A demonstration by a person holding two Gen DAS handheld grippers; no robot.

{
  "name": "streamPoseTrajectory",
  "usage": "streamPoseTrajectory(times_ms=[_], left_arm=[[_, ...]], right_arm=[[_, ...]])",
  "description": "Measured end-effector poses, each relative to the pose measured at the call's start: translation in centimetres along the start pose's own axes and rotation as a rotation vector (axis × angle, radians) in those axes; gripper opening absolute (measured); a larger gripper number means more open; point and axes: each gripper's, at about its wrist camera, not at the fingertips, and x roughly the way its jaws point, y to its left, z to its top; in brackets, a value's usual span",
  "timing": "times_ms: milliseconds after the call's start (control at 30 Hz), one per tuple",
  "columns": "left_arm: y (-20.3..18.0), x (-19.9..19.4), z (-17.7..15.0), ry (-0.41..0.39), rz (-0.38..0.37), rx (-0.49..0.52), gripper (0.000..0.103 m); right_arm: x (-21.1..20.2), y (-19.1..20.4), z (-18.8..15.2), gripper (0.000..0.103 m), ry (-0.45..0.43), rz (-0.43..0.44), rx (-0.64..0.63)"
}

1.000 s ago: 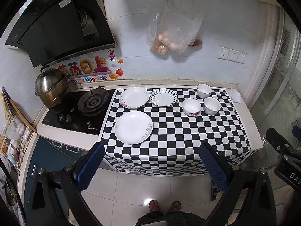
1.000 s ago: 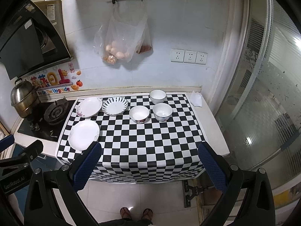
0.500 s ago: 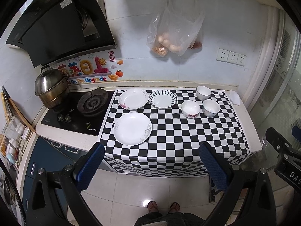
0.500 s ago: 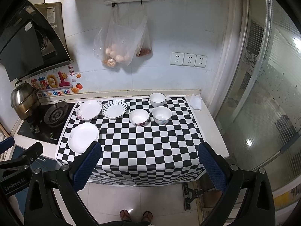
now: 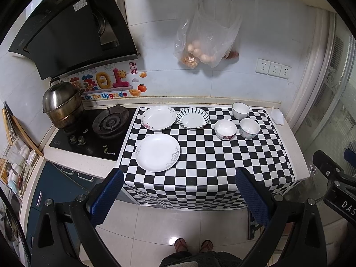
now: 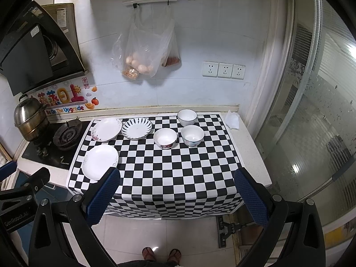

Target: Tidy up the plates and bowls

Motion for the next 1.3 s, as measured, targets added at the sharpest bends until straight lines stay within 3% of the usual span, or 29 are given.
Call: streamPoseTrajectory(times_ms=[1000,1167,1300], left_arm=[[0.3,-0.7,-0.2,-0.022,0.009,-0.015,0.103],[1.9,3.1,0.2,0.008,0.048,-0.079,0.103],[4.1,9.0,0.1,0.095,0.116,-0.104,0.103]], right_arm=[[-0.4,-0.2,-0.1,0.103,-0.003,0.017,0.007],[2.6,-0.7,-0.2,0.103,0.003,0.146,0.057],[9.2,0.7,-0.5,0.103,0.123,0.275,0.029]])
